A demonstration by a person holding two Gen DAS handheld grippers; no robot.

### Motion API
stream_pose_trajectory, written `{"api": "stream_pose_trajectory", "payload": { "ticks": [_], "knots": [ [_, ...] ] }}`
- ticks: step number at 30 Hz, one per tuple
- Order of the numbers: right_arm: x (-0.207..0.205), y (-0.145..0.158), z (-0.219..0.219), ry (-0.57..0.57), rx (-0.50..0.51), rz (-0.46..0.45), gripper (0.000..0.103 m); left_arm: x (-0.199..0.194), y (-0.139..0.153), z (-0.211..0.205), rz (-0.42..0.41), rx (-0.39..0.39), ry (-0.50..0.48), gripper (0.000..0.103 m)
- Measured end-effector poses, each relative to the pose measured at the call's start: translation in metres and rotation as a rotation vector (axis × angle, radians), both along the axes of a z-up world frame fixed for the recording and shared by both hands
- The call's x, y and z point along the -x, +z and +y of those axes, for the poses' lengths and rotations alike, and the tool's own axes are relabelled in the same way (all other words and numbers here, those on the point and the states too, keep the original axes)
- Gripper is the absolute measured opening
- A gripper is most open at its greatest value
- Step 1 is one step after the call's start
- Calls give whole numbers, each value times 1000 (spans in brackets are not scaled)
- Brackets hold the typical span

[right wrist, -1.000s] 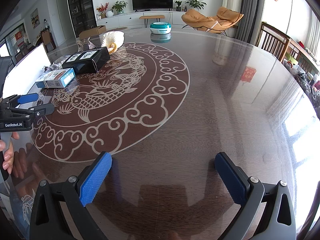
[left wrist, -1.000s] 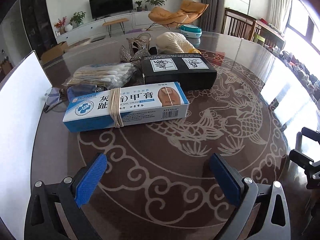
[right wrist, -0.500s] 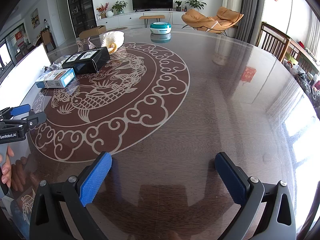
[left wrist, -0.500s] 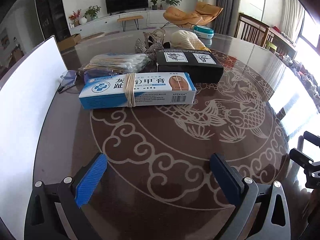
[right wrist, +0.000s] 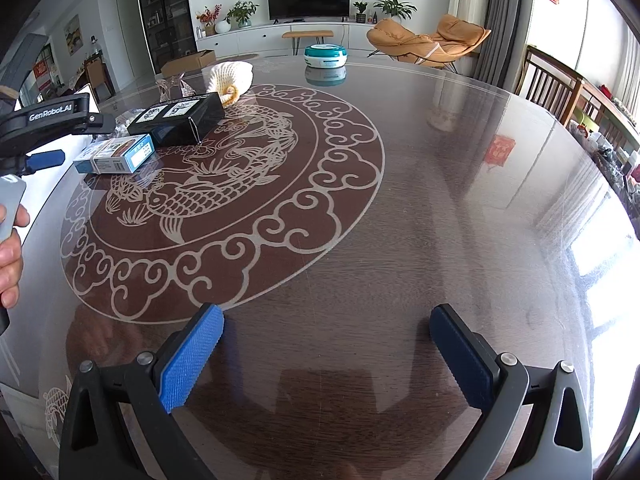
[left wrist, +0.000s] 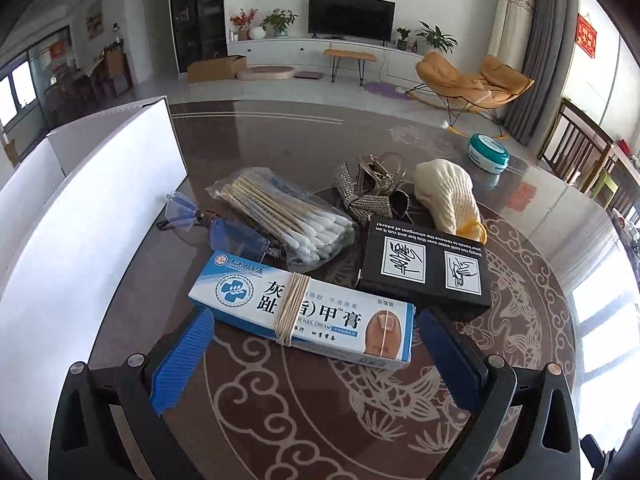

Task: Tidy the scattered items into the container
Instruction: 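Lower the left tool toward the blue-and-white nail cream box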

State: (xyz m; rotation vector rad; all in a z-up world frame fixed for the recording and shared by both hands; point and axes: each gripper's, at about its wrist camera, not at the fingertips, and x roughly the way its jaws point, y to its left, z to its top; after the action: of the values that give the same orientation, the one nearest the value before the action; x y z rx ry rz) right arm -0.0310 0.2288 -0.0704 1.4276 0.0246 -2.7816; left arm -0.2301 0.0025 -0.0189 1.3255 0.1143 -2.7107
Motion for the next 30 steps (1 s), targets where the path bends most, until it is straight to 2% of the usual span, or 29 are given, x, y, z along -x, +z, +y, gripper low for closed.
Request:
{"api": "stream_pose_trajectory", "payload": {
  "ticks": [5, 8, 10, 13, 19, 22, 27, 30],
  "knots": [
    [0, 0, 0, 0, 0, 0, 103, 22, -21, 2, -23, 62, 98, 103],
    [0, 0, 0, 0, 0, 0, 103, 30, -24, 2, -18, 71, 108, 103],
    [0, 0, 0, 0, 0, 0, 103, 38, -29, 0, -44, 87, 123, 103],
    [0, 0, 0, 0, 0, 0, 103, 45, -34, 2, -64, 134, 146, 103],
    [0, 0, -1, -1, 0, 0, 103, 39, -41, 7, -104, 202, 149, 103],
    [0, 0, -1, -1, 0, 0, 103, 23, -42, -13, -125, 103, 140, 103],
    [1, 0, -1, -1, 0, 0, 103, -17, -42, -38, -81, 79, 71, 103],
    [0, 0, -1, -1, 0, 0, 103, -22, -46, -50, -81, -1, 38, 103]
  ]
}}
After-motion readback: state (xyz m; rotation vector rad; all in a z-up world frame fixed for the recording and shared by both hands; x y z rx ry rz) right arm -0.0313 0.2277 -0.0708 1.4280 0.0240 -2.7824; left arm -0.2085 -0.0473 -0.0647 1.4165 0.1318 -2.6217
